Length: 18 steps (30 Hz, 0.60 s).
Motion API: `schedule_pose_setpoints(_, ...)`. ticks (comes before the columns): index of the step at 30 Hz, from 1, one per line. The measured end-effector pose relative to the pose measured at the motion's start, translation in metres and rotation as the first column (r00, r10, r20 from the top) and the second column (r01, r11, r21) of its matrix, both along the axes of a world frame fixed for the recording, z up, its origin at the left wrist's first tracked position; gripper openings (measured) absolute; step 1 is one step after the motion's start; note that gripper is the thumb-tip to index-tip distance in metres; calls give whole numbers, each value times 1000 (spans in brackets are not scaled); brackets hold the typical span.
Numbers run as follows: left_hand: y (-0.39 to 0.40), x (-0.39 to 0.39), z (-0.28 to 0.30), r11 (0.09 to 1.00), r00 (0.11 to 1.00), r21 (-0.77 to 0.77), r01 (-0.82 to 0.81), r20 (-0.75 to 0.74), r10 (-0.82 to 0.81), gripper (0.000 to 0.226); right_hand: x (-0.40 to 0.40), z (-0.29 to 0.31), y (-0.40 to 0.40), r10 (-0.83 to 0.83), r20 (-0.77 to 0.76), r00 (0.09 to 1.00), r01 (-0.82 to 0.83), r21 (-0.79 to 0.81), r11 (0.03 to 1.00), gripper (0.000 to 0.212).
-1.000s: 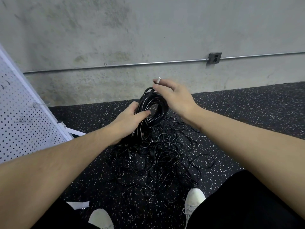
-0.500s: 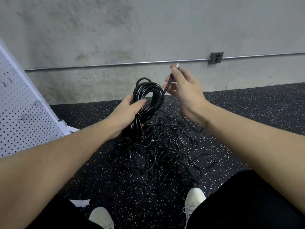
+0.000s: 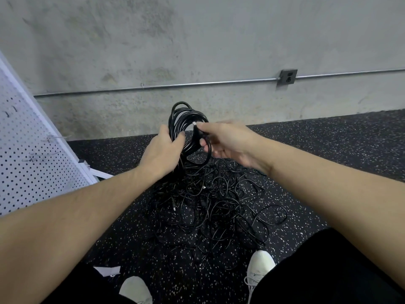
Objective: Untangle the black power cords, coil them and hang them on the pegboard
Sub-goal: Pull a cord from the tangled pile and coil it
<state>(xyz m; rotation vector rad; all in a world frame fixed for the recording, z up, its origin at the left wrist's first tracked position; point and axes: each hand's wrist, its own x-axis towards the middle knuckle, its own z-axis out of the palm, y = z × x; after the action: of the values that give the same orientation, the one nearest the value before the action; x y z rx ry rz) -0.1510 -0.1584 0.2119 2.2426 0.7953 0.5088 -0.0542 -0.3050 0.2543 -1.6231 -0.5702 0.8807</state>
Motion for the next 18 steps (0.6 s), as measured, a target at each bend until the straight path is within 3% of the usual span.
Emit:
schedule_pose_setpoints(2,-4,1,2,1000,1000,14,5,-4,-5,36,-2,-4,3,-79,113,990,82,-16,997,25)
schedule_pose_setpoints(5,-6,1,4,1000,1000,11,-4,6,4,35,-5,-6,6,-103,429,897,145,-65,987,30)
schedule_pose_setpoints(9,-4,0,6,1000,999,22,-16,28,15,33,-7,-2,8,99,627,772,64,-233,970,28)
schedule_pose_setpoints(15,-6,-2,4,1000,999,29,0,37,-1,33,-4,-1,6,36,614,788,80,-160,984,26)
schedule_pose_setpoints(18,-9,-2,6,998,999,65,12,43,-15,33,-7,-1,6,-38,466,884,72,-54,996,28)
